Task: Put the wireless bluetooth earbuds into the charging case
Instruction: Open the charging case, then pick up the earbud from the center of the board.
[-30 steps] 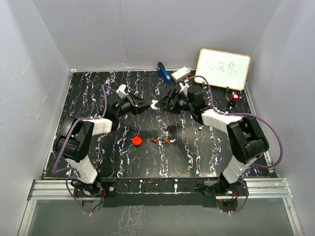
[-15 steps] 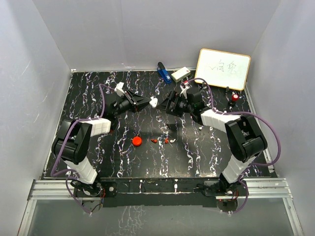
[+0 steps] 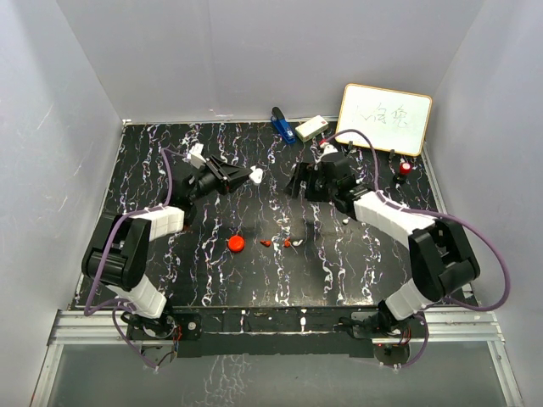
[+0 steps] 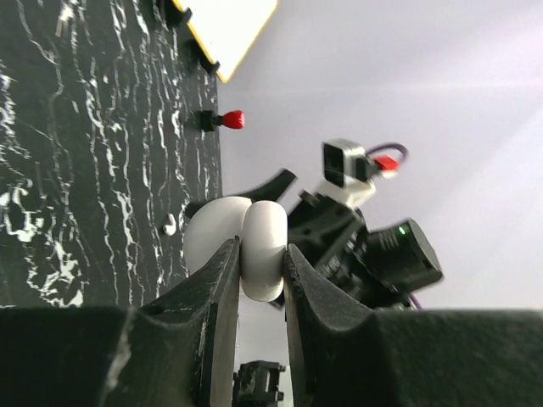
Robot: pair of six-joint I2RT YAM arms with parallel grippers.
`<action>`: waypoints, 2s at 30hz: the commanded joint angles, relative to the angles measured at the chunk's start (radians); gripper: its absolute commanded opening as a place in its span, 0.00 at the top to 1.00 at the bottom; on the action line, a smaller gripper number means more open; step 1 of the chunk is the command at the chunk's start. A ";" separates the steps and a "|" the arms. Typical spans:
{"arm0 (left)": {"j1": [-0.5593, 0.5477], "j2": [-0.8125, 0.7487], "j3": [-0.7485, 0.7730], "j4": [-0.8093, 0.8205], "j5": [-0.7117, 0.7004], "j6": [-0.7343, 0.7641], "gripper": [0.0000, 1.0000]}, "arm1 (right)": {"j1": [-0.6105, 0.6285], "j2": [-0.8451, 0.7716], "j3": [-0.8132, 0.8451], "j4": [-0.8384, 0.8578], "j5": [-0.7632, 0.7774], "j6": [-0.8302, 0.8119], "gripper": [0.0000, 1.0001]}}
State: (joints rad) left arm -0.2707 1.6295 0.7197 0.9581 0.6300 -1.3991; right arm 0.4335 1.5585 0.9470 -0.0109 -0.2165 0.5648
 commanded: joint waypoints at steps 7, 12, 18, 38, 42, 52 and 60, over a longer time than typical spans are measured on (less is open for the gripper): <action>0.012 -0.061 -0.026 -0.073 -0.018 0.049 1.00 | 0.234 -0.092 0.031 -0.394 0.396 -0.135 0.30; 0.012 -0.064 -0.038 -0.077 -0.004 0.057 1.00 | 0.301 -0.142 -0.001 -0.440 0.478 -0.150 0.37; 0.012 -0.063 -0.051 -0.073 0.000 0.057 1.00 | 0.388 -0.102 0.034 -0.506 0.556 -0.224 0.45; 0.033 -0.042 -0.060 -0.050 0.014 0.042 1.00 | 0.444 0.008 0.073 -0.478 0.524 -0.388 0.59; 0.043 -0.049 -0.062 -0.053 0.017 0.042 1.00 | 0.444 0.020 0.066 -0.457 0.492 -0.397 0.59; 0.055 -0.050 -0.079 -0.042 0.021 0.036 1.00 | 0.443 0.052 0.062 -0.434 0.438 -0.414 0.62; 0.059 -0.054 -0.083 -0.042 0.024 0.035 1.00 | 0.444 0.073 0.049 -0.414 0.433 -0.420 0.64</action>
State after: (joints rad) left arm -0.2180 1.6238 0.6388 0.8898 0.6296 -1.3609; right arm 0.8753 1.6260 0.9787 -0.4870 0.2176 0.1581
